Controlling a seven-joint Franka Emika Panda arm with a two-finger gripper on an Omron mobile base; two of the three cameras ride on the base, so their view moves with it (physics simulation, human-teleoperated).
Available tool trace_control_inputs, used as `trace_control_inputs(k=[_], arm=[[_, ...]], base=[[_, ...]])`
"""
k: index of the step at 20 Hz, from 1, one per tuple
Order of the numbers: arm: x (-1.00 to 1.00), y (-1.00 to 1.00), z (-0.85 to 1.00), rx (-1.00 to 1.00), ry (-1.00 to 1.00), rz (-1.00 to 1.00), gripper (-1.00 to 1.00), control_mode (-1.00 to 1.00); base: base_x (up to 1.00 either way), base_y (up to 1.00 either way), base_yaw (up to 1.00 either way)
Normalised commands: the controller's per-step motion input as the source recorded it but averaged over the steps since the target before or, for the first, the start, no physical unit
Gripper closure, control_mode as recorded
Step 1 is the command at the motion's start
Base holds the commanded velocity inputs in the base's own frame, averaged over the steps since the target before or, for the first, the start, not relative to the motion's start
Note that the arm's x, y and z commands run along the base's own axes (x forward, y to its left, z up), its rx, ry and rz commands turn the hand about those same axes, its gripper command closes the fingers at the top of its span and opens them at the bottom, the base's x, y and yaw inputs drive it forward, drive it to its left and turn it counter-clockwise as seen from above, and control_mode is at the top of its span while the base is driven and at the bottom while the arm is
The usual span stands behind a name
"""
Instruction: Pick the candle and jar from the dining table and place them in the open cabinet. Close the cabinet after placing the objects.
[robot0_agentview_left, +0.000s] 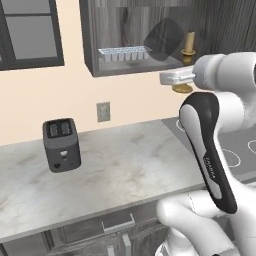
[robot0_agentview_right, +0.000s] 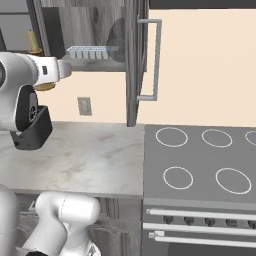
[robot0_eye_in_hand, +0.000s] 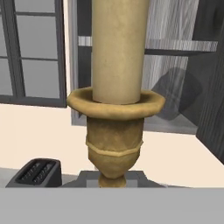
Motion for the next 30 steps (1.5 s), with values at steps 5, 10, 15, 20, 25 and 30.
trace_control_inputs(k=[5, 10, 15, 20, 25, 30], arm=[[0.40, 0.00, 0.00, 0.00, 0.00, 0.02, 1.00, -1.00], [0.36, 0.08, 0.00, -0.01, 0.00, 0.00, 1.00, -1.00], [0.35, 0.13, 0.00, -0.01, 0.00, 0.00, 1.00, -1.00], [0.28, 0.04, 0.00, 0.00, 0.00, 0.00, 1.00, -1.00], [0.31, 0.02, 0.00, 0.00, 0.00, 0.00, 1.00, -1.00], [0.32, 0.06, 0.00, 0.00, 0.00, 0.00, 1.00, -1.00]], base=[[0.00, 0.00, 0.00], [0.00, 0.00, 0.00], [0.00, 0.00, 0.00], [0.00, 0.00, 0.00], [0.00, 0.00, 0.00], [0.00, 0.00, 0.00]])
